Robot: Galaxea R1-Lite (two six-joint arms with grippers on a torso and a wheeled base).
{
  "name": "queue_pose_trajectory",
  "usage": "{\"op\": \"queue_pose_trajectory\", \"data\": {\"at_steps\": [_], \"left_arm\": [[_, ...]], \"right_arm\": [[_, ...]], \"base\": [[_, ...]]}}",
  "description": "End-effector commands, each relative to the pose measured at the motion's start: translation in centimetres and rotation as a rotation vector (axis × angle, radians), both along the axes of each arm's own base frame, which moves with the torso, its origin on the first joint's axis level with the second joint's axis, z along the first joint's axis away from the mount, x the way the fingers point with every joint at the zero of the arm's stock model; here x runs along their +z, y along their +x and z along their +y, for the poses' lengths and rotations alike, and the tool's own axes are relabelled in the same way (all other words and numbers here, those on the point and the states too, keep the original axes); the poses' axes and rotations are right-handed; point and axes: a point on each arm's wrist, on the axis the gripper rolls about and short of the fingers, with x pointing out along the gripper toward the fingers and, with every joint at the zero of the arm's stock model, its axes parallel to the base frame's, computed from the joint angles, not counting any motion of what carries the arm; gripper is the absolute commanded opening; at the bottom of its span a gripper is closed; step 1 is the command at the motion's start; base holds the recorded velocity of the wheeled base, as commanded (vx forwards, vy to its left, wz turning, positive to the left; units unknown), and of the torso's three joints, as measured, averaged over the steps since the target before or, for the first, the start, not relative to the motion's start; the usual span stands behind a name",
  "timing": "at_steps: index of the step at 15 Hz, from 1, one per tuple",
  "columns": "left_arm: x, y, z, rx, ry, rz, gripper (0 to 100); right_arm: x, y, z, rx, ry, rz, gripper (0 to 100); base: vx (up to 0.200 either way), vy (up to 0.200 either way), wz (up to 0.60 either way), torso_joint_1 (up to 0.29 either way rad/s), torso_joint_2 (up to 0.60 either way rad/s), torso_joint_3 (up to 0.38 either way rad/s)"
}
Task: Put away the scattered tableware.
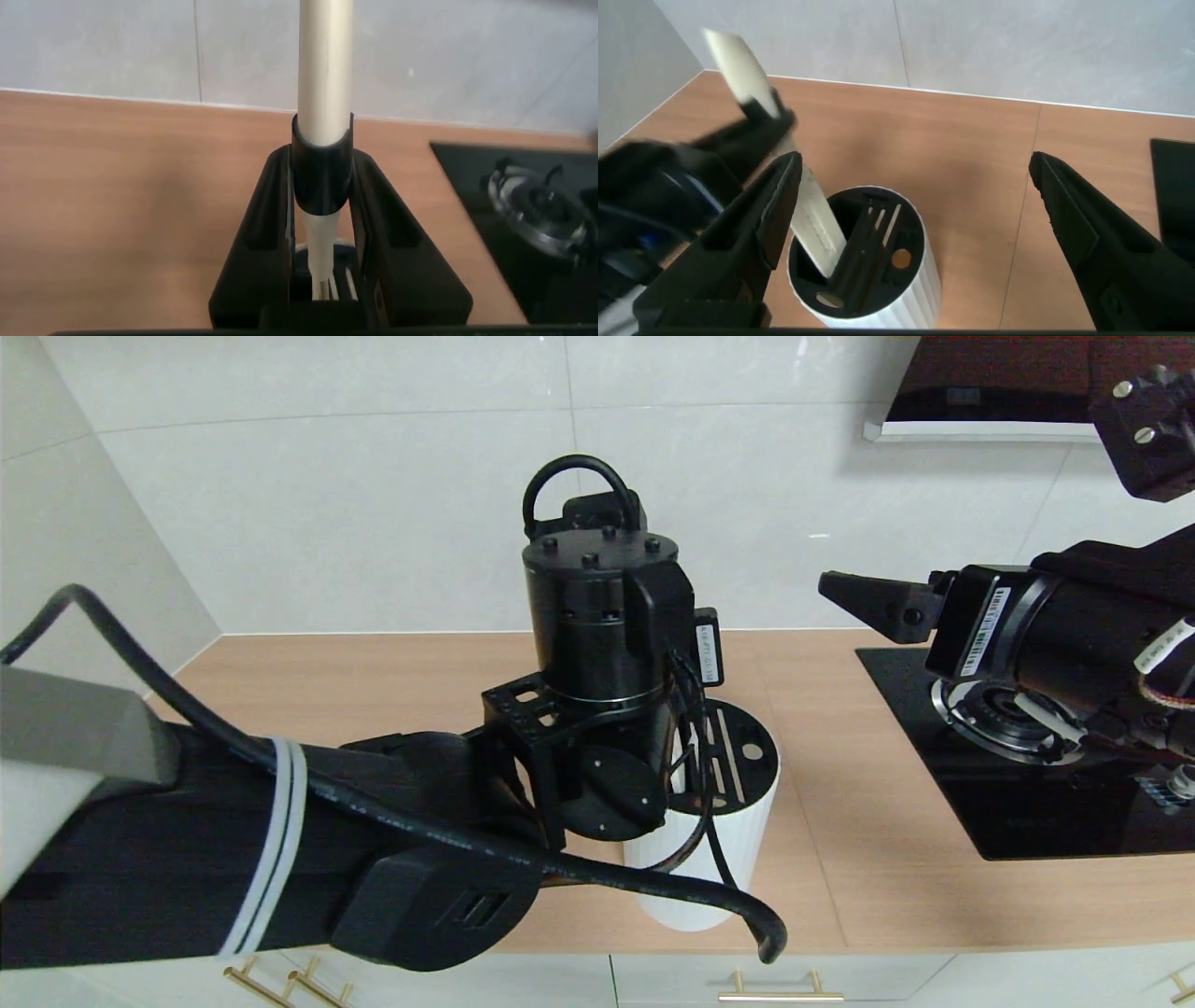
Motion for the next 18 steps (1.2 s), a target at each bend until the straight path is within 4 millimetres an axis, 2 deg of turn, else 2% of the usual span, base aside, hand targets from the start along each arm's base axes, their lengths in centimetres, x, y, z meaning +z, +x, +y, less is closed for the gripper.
{"op": "queue_pose_trajectory", "data": {"at_steps": [1,10,16,17,18], "left_arm": [[-1.3,0.4,-0.6,0.000,0.022,0.017,0],[-4.5,0.5,-1.9,-0.013,0.094,0.070,0],[-5.2,0.6,-2.1,-0.012,0.109,0.081,0],[-5.2,0.6,-2.1,-0.012,0.109,0.081,100],[-5.2,0.6,-2.1,-0.012,0.110,0.082,100]], "right_arm": [[0.0,0.0,0.0,0.001,-0.001,0.001,100],[-0.3,0.0,0.0,0.001,-0.006,0.007,100],[-0.5,0.2,0.2,0.001,-0.012,0.012,100],[-0.5,0.2,0.2,0.001,-0.014,0.013,100],[-0.5,0.1,0.2,0.002,-0.013,0.012,100]], "base": [[0.000,0.000,0.00,0.000,0.00,0.000],[0.000,0.000,0.00,0.000,0.00,0.000],[0.000,0.000,0.00,0.000,0.00,0.000],[0.000,0.000,0.00,0.000,0.00,0.000],[0.000,0.000,0.00,0.000,0.00,0.000]]}}
